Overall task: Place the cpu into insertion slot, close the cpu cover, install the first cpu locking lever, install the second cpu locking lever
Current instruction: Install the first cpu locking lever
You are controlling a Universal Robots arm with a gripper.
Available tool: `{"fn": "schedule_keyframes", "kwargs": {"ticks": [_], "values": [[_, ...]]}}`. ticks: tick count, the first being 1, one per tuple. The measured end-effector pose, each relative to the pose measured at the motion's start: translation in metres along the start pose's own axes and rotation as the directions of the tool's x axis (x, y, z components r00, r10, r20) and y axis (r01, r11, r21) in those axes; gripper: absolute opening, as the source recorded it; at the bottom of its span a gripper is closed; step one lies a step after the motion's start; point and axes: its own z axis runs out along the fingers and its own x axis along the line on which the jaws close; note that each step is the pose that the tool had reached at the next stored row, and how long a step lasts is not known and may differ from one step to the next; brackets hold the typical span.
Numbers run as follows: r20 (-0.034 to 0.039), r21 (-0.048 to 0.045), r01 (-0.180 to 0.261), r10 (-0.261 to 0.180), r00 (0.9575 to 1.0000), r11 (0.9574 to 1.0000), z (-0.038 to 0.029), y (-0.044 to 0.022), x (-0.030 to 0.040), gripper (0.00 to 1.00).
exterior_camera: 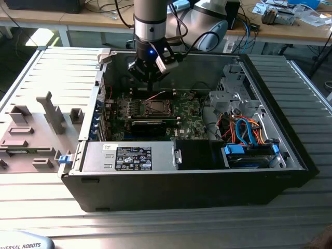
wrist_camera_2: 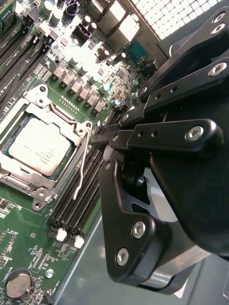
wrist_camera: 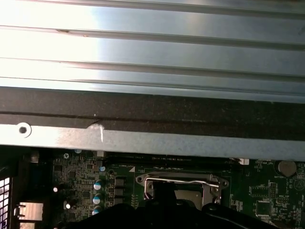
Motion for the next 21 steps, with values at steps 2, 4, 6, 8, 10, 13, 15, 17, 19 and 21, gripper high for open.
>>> {"fn": "schedule_keyframes", "kwargs": {"ticks": [2, 4, 6, 8, 10, 13, 15, 17, 19, 21], "values": [[0.0000, -0.0001, 0.000, 0.000, 1.0000, 1.0000, 0.0006, 0.0000, -0.0002, 0.11], [0.0000, 0.0000, 0.000, 0.000, 1.0000, 1.0000, 0.0010, 0.0000, -0.0004, 0.11], [0.0000, 0.0000, 0.000, 0.000, 1.0000, 1.0000, 0.0016, 0.0000, -0.0005, 0.11], [0.0000, 0.0000, 0.000, 0.000, 1.0000, 1.0000, 0.0021, 0.0000, -0.0008, 0.11], [0.0000, 0.0000, 0.000, 0.000, 1.0000, 1.0000, 0.0025, 0.0000, -0.0010, 0.11], [0.0000, -0.0001, 0.000, 0.000, 1.0000, 1.0000, 0.0031, 0.0000, -0.0014, 0.11], [0.0000, 0.0000, 0.000, 0.000, 1.0000, 1.0000, 0.0035, -0.0001, -0.0016, 0.11], [0.0000, 0.0000, 0.000, 0.000, 1.0000, 1.0000, 0.0040, -0.0001, -0.0020, 0.11], [0.0000, -0.0001, 0.000, 0.000, 1.0000, 1.0000, 0.0043, -0.0001, -0.0022, 0.11], [0.0000, 0.0000, 0.000, 0.000, 1.0000, 1.0000, 0.0047, -0.0002, -0.0024, 0.11]]}}
